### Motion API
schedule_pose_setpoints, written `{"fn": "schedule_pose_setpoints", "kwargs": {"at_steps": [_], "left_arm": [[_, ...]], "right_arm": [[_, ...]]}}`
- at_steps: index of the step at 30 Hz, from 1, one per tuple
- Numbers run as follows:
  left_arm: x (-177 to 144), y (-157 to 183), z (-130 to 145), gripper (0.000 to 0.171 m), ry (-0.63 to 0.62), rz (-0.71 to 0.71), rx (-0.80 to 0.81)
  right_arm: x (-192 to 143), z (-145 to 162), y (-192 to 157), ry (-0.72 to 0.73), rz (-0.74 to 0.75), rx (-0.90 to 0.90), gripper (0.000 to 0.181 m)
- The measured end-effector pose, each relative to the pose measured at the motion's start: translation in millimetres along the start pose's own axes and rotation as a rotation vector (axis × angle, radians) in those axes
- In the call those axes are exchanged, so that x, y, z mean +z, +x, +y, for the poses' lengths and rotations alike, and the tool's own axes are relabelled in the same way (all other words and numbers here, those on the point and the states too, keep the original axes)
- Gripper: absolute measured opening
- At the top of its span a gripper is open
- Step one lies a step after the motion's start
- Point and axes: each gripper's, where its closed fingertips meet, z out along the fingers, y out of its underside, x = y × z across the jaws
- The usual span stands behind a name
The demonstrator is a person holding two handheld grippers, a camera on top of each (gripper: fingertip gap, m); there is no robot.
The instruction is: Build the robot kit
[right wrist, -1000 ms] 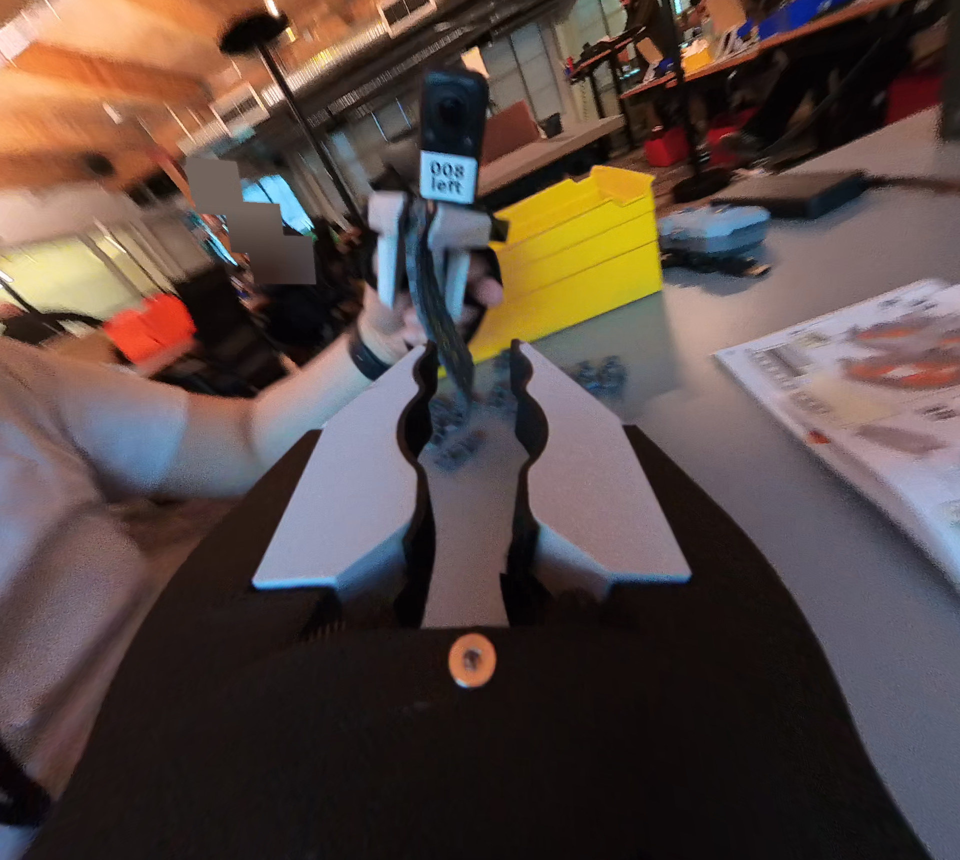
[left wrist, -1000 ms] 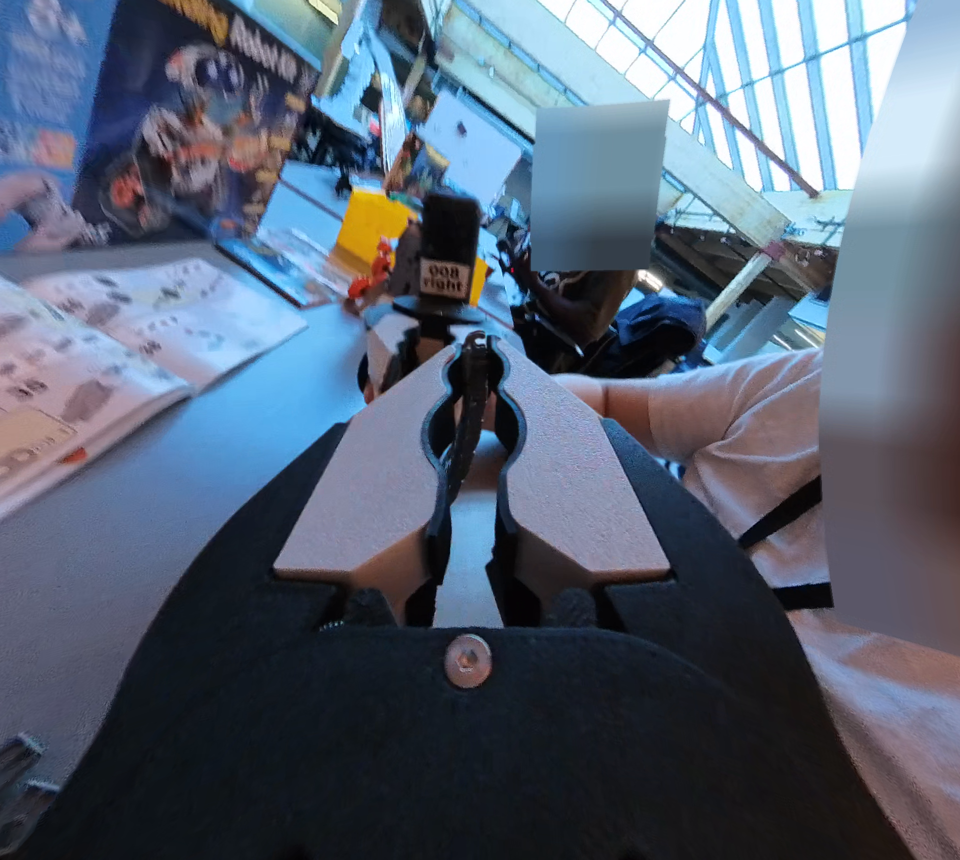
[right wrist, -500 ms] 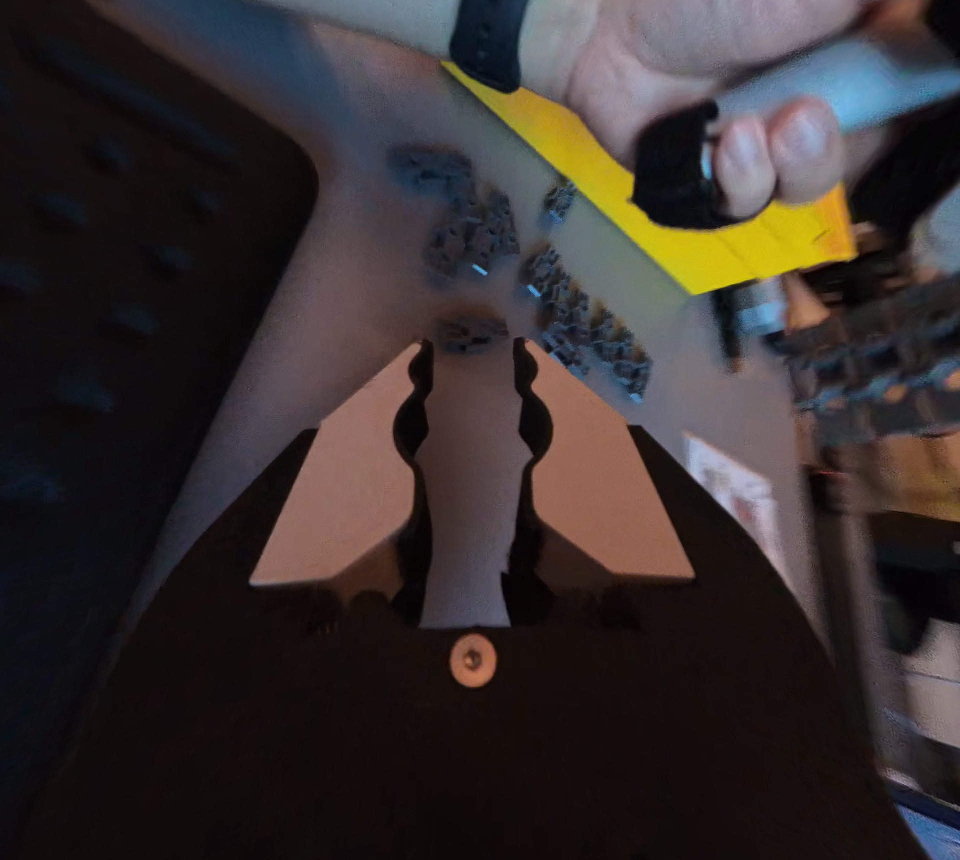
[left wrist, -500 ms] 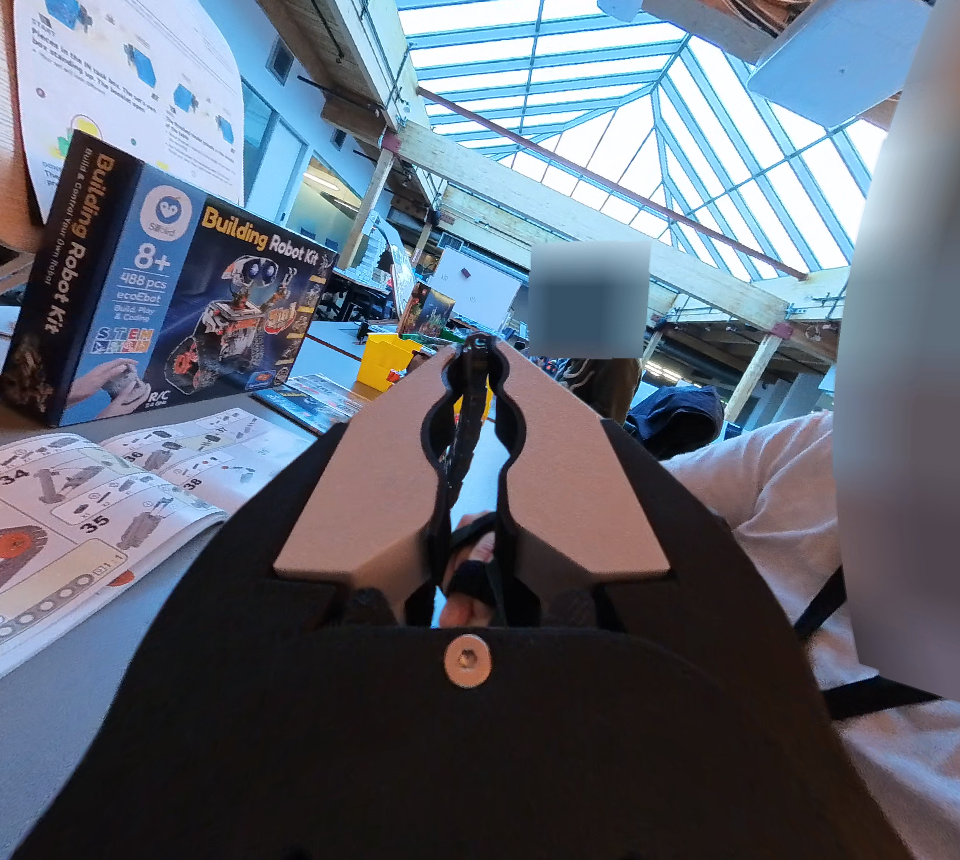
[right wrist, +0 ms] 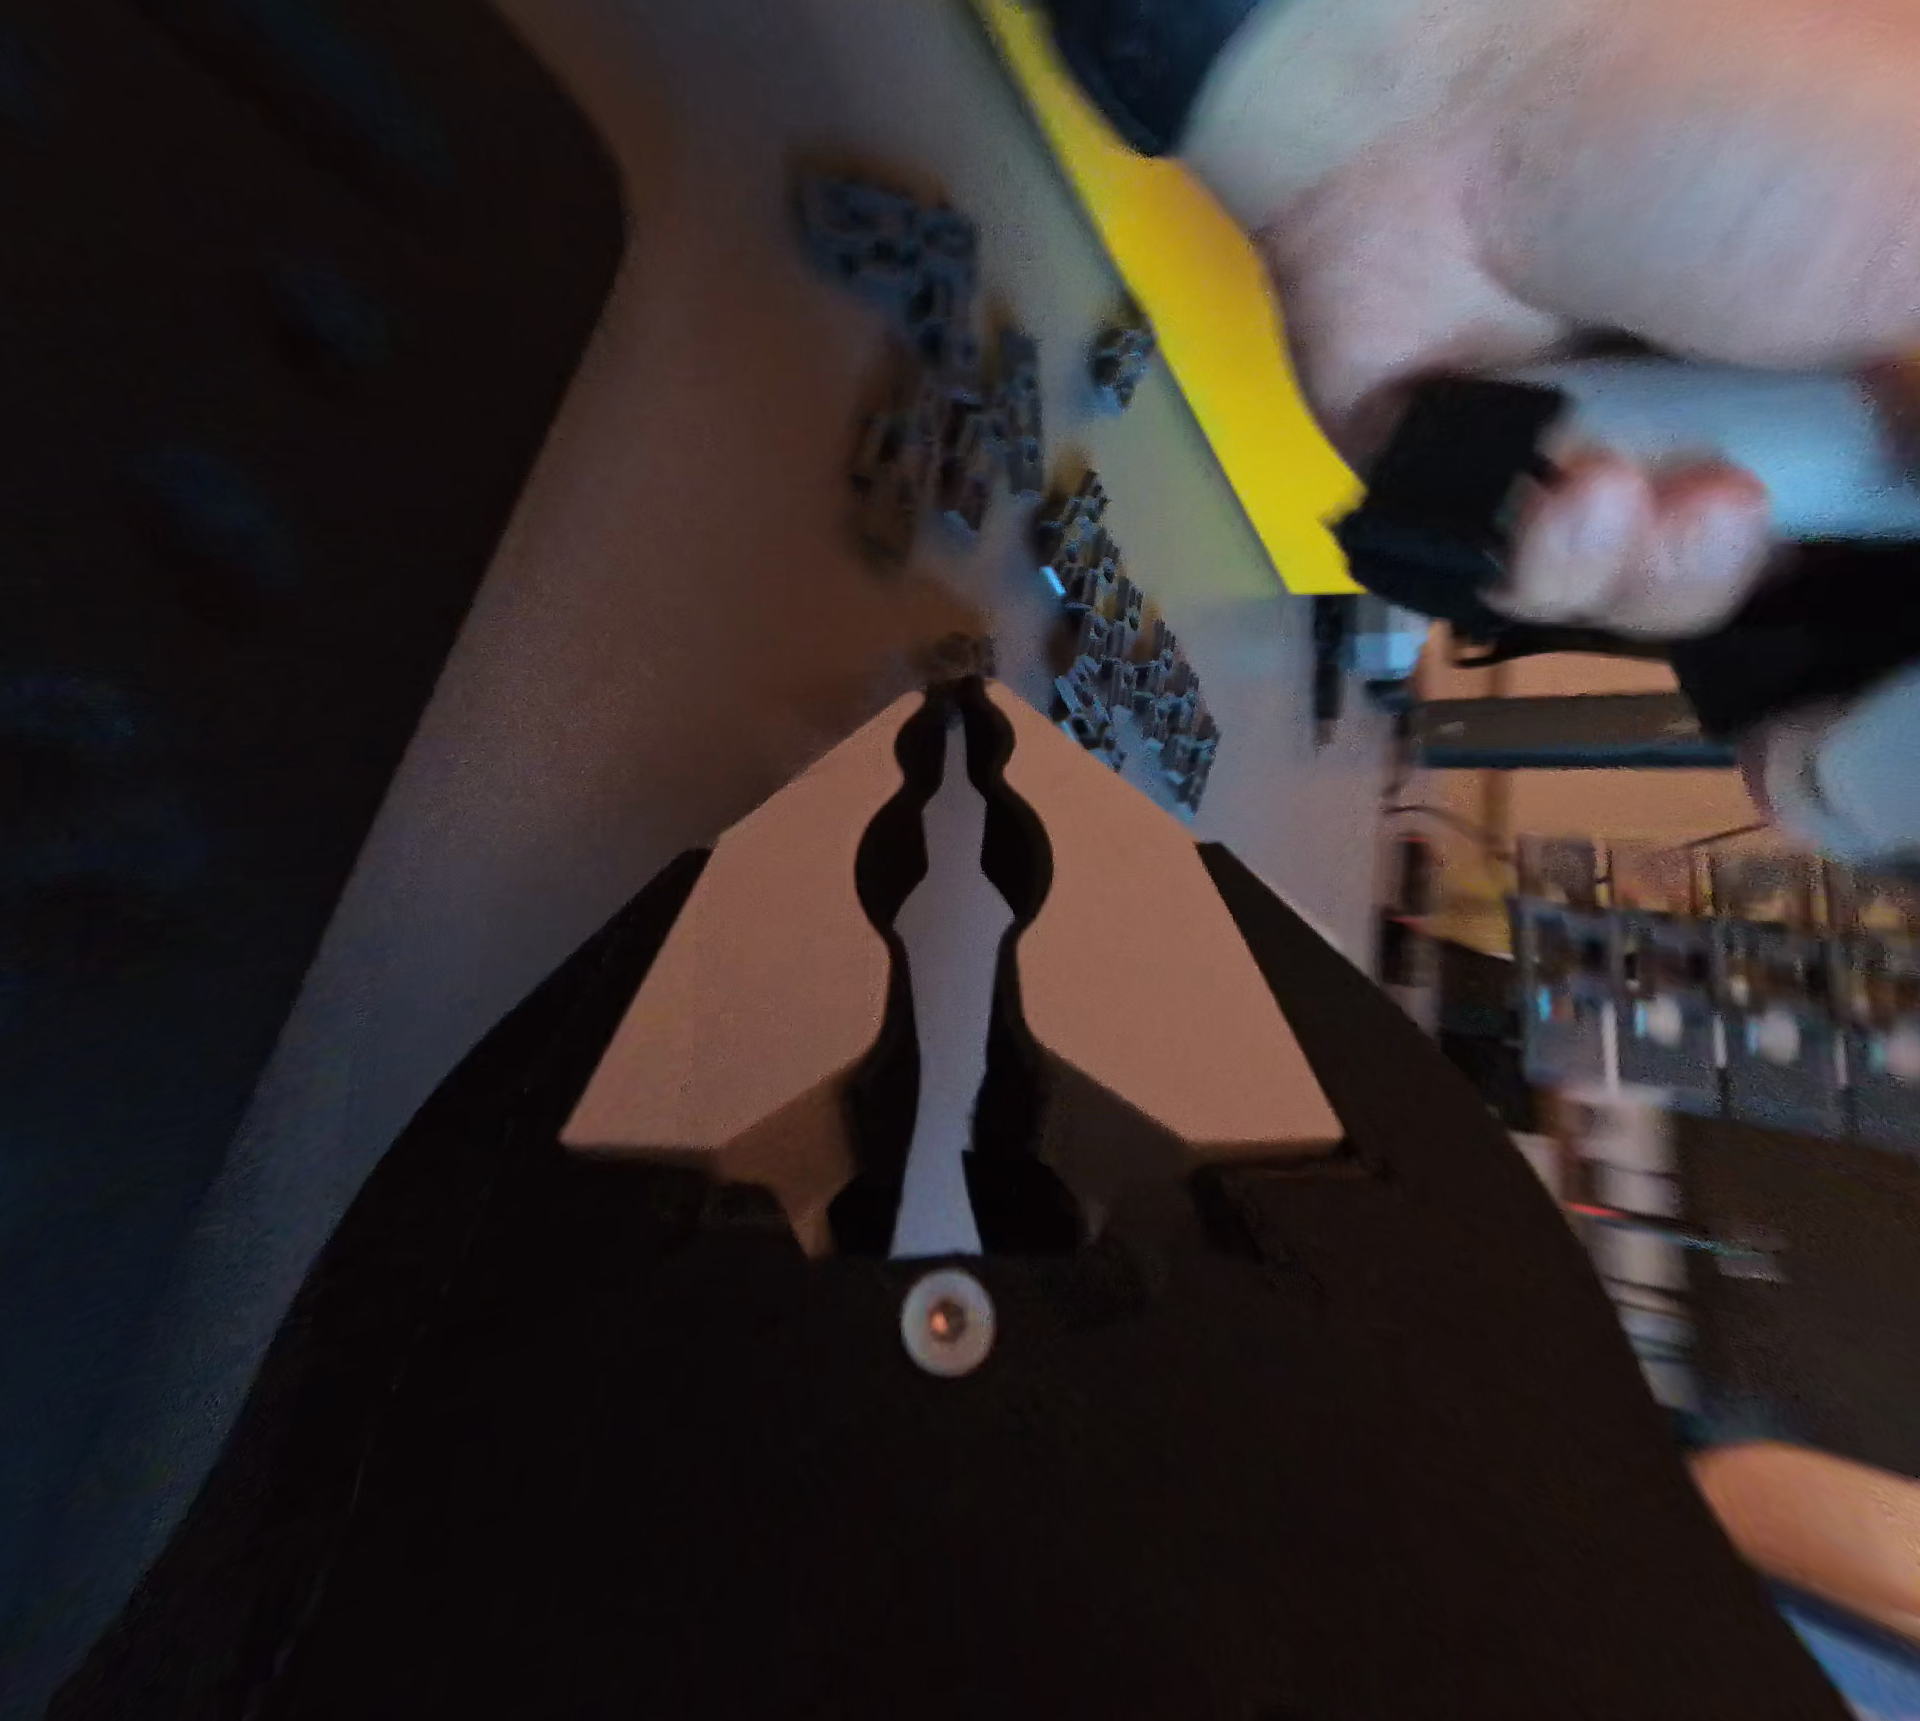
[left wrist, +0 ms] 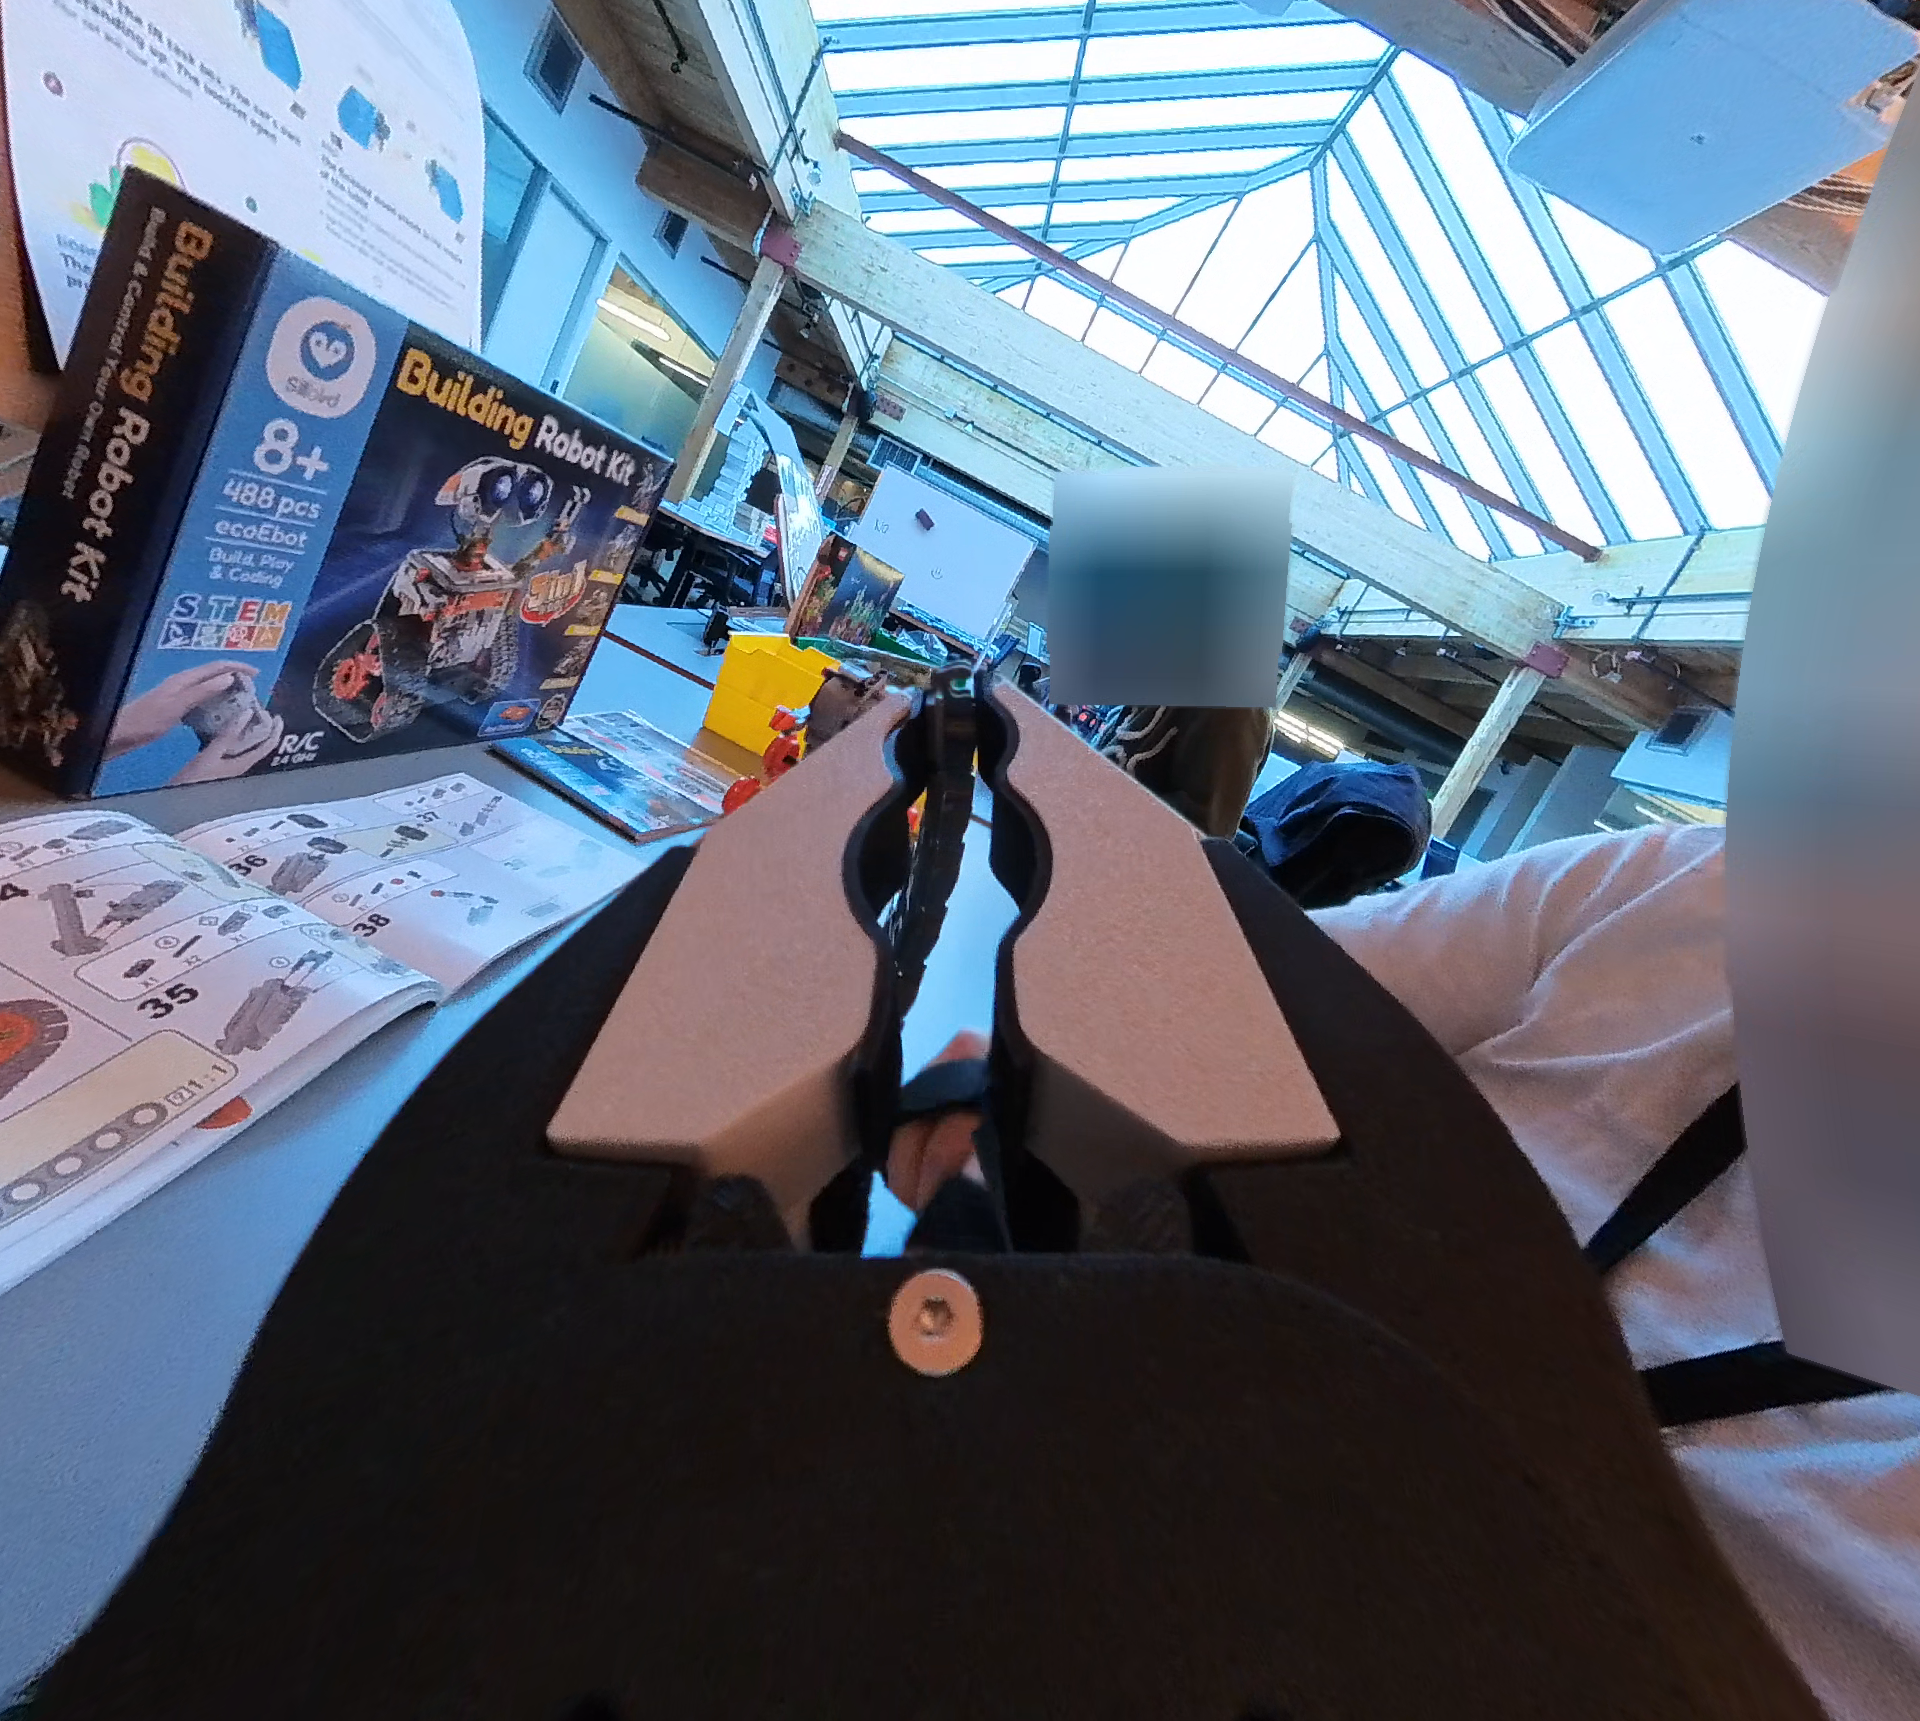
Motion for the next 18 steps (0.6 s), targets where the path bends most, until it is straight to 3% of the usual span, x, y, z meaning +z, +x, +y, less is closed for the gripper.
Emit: {"fn": "schedule_pose_setpoints", "kwargs": {"at_steps": [2,4,6,8,11,18], "left_arm": [[1,-7,5,0.005,-0.019,-0.022,-0.031],[3,-15,13,0.005,-0.045,-0.046,-0.071],[7,-25,25,0.005,-0.088,-0.076,-0.108],[11,-37,45,0.005,-0.165,-0.129,-0.129],[20,-48,78,0.005,-0.287,-0.184,-0.124],[43,-37,116,0.006,-0.348,-0.102,-0.180]], "right_arm": [[-21,5,18,0.117,-0.047,0.355,0.000],[-50,19,37,0.271,-0.169,0.868,0.001],[-83,41,55,0.500,-0.314,1.376,0.001],[-113,72,67,0.728,-0.407,1.723,0.000],[-139,104,76,0.907,-0.406,1.908,0.000],[-151,99,104,1.111,-0.350,1.891,0.000]]}}
